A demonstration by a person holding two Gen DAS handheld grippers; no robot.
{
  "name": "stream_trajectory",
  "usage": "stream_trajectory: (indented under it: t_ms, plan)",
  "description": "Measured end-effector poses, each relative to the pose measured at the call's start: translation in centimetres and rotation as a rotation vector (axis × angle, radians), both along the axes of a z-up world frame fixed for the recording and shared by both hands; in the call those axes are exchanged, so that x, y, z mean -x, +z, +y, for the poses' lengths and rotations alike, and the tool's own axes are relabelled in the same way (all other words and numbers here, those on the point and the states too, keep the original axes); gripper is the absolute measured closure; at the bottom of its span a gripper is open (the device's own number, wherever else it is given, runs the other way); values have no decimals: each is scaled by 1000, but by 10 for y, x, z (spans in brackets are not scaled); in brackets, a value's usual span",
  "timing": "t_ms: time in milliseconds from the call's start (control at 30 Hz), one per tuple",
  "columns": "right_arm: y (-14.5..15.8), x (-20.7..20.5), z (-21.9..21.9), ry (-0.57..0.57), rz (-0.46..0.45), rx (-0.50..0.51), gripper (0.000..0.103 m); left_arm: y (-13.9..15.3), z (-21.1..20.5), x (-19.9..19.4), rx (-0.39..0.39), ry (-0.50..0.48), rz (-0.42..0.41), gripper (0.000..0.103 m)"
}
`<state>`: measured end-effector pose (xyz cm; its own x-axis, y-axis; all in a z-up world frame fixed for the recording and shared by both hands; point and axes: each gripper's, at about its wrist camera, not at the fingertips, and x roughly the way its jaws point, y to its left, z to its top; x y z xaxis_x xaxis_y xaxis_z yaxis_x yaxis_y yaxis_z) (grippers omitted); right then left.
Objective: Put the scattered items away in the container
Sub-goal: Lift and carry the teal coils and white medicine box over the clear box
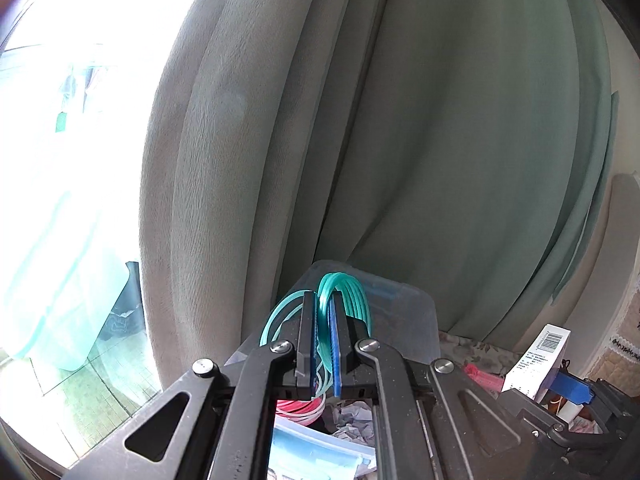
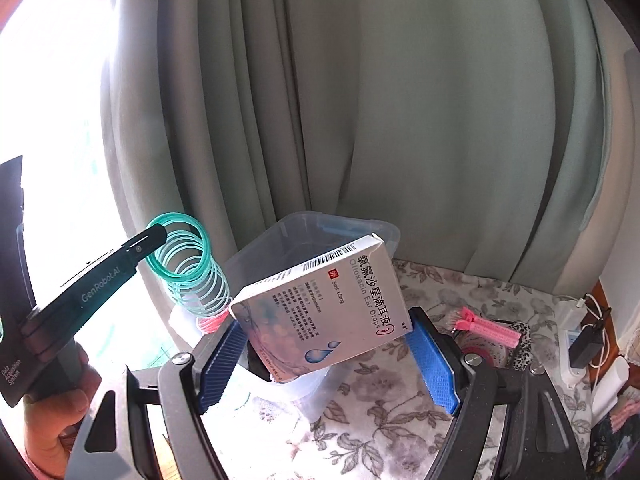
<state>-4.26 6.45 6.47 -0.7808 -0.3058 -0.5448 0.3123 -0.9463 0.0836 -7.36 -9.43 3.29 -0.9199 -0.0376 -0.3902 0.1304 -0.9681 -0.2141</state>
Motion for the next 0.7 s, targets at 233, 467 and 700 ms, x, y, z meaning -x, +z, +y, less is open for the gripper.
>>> stream_trajectory:
  t_ms: [233, 467, 700]
  plan:
    - [-18, 16, -18, 41, -48, -26, 21, -36, -5, 11, -22, -6, -76, 98]
    - [-50, 38, -26, 67, -99, -32, 21, -66, -11, 21, -48, 3, -148, 98]
    - [-66, 53, -39, 102, -122, -45, 21, -84, -11, 31, -69, -3, -179, 97]
